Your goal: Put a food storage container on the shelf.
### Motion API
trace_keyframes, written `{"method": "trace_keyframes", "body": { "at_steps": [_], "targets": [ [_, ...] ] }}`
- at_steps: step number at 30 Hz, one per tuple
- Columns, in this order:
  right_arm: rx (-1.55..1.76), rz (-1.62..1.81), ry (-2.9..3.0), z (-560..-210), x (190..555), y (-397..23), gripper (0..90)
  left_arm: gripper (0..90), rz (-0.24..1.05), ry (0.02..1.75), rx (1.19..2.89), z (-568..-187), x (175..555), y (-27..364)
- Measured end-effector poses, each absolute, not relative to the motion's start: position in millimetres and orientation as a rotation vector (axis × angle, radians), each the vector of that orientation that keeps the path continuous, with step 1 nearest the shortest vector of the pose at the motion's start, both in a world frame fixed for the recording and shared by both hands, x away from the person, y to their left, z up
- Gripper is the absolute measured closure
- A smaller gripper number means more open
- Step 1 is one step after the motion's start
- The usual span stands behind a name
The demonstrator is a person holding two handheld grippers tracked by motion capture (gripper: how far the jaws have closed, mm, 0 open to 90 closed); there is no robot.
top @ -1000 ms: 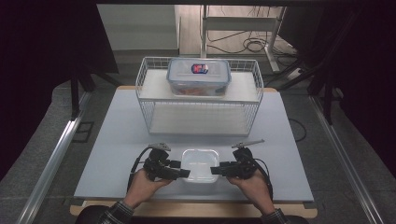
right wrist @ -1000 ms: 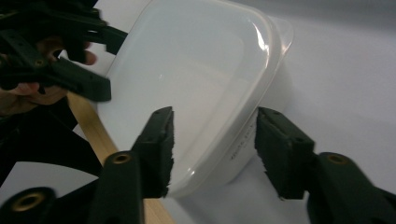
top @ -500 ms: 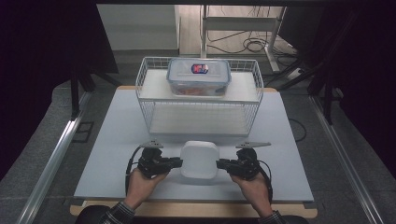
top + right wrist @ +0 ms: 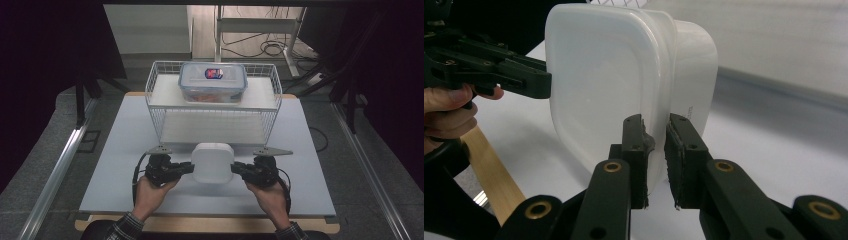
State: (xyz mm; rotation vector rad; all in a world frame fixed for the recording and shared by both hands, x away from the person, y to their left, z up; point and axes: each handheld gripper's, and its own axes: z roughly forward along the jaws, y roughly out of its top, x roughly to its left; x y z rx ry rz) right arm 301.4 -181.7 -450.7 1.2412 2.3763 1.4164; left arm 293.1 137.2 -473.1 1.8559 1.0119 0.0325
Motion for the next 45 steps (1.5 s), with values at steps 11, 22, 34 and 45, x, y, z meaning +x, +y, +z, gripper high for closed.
{"method": "trace_keyframes", "body": {
  "at_steps": [11,22,34,45],
  "targets": [
    [1.184,1.471,2.317,-423,311,-181,78.8,79.4,0.121,0.966,1.847,-437,301,138],
    [1.141,1.499,2.287,-395,324,-177,78.7,79.4,0.158,0.953,1.833,-408,313,143],
    [1.085,1.540,2.247,-357,339,-171,78.7,79.3,0.213,0.936,1.801,-368,323,148],
    [1.043,1.578,2.214,-323,354,-168,78.7,79.3,0.258,0.912,1.798,-331,337,153]
  ]
}}
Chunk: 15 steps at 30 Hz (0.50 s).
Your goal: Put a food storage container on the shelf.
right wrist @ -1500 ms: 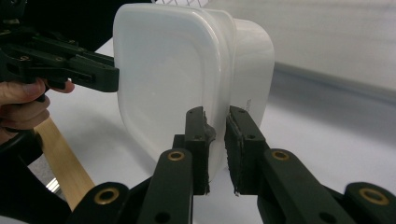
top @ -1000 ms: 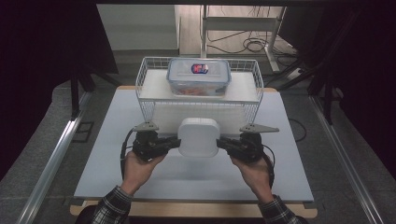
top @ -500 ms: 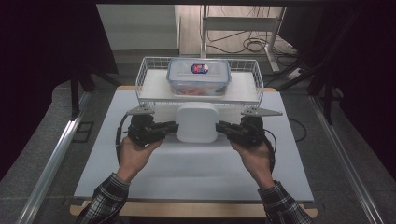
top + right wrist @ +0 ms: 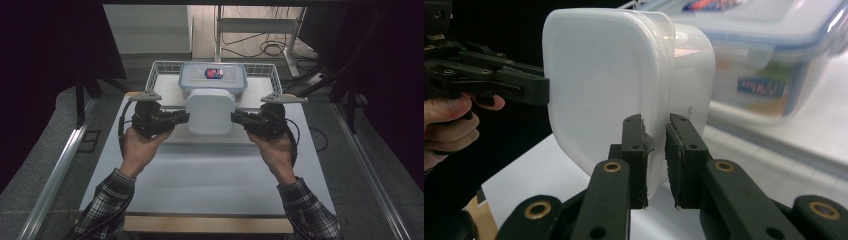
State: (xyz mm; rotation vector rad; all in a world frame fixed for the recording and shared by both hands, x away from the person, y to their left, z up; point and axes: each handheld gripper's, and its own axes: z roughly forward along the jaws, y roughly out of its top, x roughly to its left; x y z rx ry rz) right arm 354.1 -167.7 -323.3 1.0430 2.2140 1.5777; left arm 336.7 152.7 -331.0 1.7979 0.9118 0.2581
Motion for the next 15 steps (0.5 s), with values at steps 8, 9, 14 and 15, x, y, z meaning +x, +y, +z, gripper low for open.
{"method": "trace_keyframes", "body": {
  "at_steps": [8,9,14,15],
  "targets": [
    [1.023,1.596,2.186,-301,362,-166,78.7,79.3,0.258,0.907,1.786,-308,347,155],
    [1.021,1.601,2.183,-298,363,-166,78.7,79.3,0.258,0.907,1.786,-308,347,155],
    [1.014,1.617,2.172,-284,370,-165,78.8,79.2,0.273,0.902,1.779,-290,353,156],
    [1.012,1.621,2.169,-282,371,-165,78.7,79.2,0.274,0.900,1.777,-286,355,157]
  ]
}}
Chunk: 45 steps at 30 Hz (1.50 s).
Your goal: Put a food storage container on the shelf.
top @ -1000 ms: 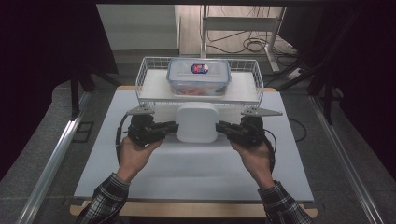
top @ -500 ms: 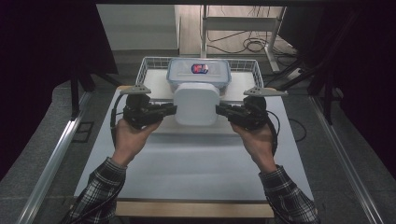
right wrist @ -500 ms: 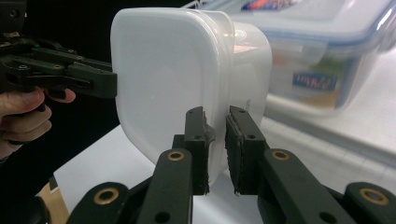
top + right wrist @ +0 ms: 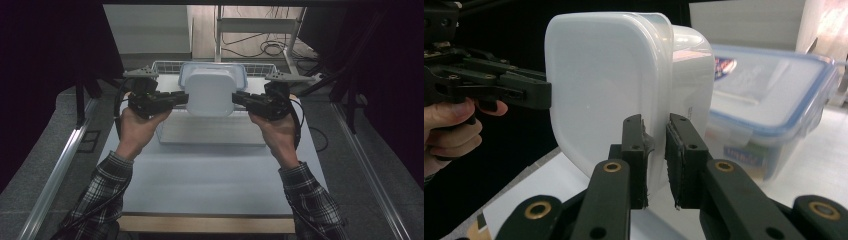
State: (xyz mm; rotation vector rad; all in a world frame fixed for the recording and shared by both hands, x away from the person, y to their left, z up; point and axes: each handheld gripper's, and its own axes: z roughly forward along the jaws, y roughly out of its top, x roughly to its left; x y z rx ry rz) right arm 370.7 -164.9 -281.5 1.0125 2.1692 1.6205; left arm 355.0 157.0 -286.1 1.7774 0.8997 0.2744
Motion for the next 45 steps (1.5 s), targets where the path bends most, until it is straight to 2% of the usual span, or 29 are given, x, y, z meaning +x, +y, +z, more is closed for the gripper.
{"method": "trace_keyframes", "body": {
  "at_steps": [15,33,45],
  "targets": [
    [1.027,1.629,2.121,-245,397,-162,78.2,79.2,0.282,0.911,1.750,-252,382,156],
    [1.112,1.628,2.089,-246,426,-161,77.1,78.0,0.222,0.954,1.721,-256,412,154],
    [1.112,1.578,2.065,-244,432,-150,69.9,66.1,0.237,0.963,1.718,-253,421,151]
  ]
}}
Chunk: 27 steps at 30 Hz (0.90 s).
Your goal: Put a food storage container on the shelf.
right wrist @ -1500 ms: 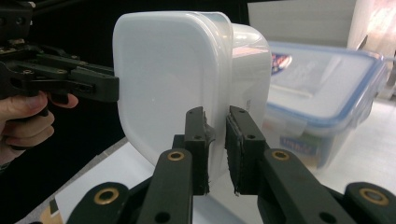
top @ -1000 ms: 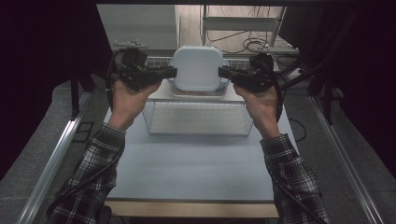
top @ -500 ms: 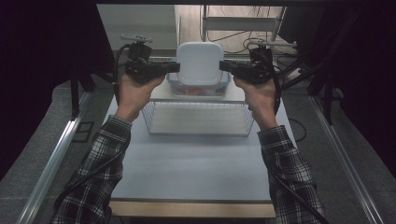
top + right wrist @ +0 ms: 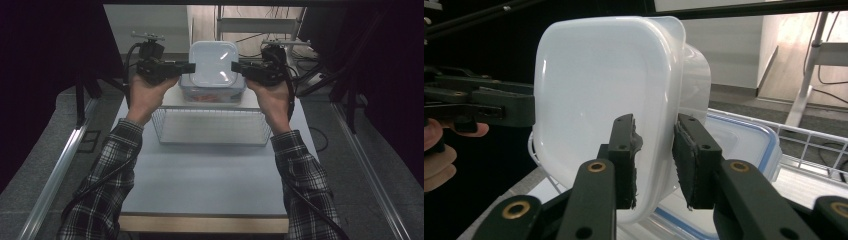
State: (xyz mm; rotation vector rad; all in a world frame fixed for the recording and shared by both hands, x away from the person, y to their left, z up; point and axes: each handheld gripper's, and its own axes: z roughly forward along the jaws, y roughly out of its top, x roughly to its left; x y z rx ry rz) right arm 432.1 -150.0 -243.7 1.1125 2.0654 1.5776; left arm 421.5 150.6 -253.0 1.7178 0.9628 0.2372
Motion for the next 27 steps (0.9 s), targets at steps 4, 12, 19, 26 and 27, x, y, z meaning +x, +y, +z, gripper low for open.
{"method": "trace_keyframes", "body": {
  "at_steps": [4,12,19,26,27],
  "targets": [
    [1.112,1.565,2.064,-243,436,-148,67.8,64.0,0.237,0.969,1.725,-253,426,149],
    [1.114,1.543,2.058,-243,442,-146,62.8,61.8,0.230,0.983,1.735,-256,436,147],
    [1.127,1.539,2.055,-243,449,-146,57.5,58.7,0.221,0.993,1.725,-257,442,145],
    [1.140,1.497,2.045,-244,456,-145,55.0,51.0,0.218,1.003,1.720,-255,449,144],
    [1.142,1.501,2.044,-244,457,-145,54.9,50.4,0.218,1.004,1.720,-254,450,144]
  ]
}}
